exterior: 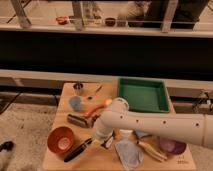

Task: Place brush in plastic cup

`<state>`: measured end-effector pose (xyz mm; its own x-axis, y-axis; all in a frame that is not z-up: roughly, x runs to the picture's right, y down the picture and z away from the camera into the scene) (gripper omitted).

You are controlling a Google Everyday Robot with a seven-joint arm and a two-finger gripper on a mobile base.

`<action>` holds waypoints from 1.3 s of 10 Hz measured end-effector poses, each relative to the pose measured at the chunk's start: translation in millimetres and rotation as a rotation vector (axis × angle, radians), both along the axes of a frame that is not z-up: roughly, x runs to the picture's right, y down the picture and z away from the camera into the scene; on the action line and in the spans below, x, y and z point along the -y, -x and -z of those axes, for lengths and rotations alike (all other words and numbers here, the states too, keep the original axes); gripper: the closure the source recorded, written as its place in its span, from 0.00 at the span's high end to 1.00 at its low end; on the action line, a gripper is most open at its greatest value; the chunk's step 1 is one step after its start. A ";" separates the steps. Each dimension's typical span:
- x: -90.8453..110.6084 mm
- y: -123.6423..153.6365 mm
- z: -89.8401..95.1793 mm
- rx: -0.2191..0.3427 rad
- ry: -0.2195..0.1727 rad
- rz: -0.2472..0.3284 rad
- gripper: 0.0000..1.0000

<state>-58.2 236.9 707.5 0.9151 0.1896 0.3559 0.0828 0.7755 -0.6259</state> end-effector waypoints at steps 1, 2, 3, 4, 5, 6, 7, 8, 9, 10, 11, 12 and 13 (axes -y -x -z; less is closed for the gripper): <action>10.3 -0.9 9.4 0.010 -0.010 -0.010 0.00; 16.4 -2.5 14.8 0.015 -0.013 -0.021 0.00; 21.8 -3.3 20.4 0.023 -0.020 -0.029 0.00; 29.3 -3.3 27.9 0.031 -0.033 -0.036 0.00; 35.3 -4.4 32.8 0.033 -0.044 -0.044 0.00; 39.2 -3.9 35.4 0.035 -0.054 -0.049 0.00; 42.5 -1.6 37.5 0.038 -0.062 -0.051 0.00; 46.4 2.1 39.5 0.043 -0.071 -0.055 0.00; 52.8 6.8 41.7 0.046 -0.084 -0.064 0.00; 58.8 12.0 42.6 0.049 -0.095 -0.069 0.00; 65.4 19.3 42.8 0.054 -0.107 -0.072 0.00; 69.6 22.7 42.6 0.056 -0.115 -0.076 0.00; 74.9 24.6 41.3 0.055 -0.123 -0.082 0.00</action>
